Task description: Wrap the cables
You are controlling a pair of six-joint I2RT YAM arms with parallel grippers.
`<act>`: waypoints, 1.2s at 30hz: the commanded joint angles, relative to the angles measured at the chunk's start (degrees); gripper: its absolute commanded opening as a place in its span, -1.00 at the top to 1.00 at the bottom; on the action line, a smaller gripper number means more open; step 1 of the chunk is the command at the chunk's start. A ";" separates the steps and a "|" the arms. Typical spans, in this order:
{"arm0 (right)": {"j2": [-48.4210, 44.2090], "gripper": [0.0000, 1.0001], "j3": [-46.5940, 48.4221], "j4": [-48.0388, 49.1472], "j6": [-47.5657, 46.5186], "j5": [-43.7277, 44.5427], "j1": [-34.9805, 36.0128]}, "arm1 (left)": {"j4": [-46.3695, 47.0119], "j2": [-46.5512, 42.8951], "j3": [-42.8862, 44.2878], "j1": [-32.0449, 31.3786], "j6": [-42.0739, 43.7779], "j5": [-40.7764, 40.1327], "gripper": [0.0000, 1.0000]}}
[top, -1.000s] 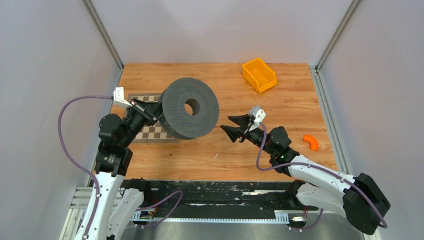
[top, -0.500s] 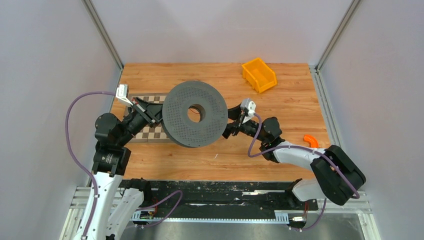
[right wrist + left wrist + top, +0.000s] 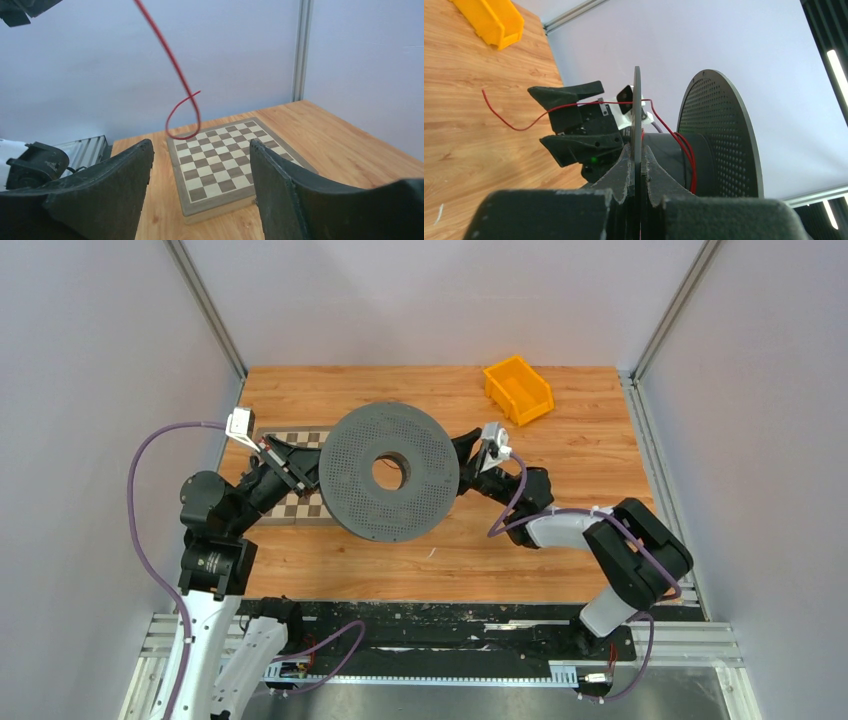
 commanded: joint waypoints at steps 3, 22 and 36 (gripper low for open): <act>6.84 -0.36 6.09 12.91 10.02 -2.61 -0.67 | 7.71 -0.78 0.57 0.39 -3.82 1.41 1.00; 9.22 -0.29 10.06 14.07 13.68 -3.52 -0.67 | 9.39 0.18 -0.82 0.37 -4.15 1.53 1.00; 9.93 0.82 10.30 14.23 18.19 -3.93 -0.52 | 10.17 -0.35 -1.11 0.43 -4.28 -0.38 1.00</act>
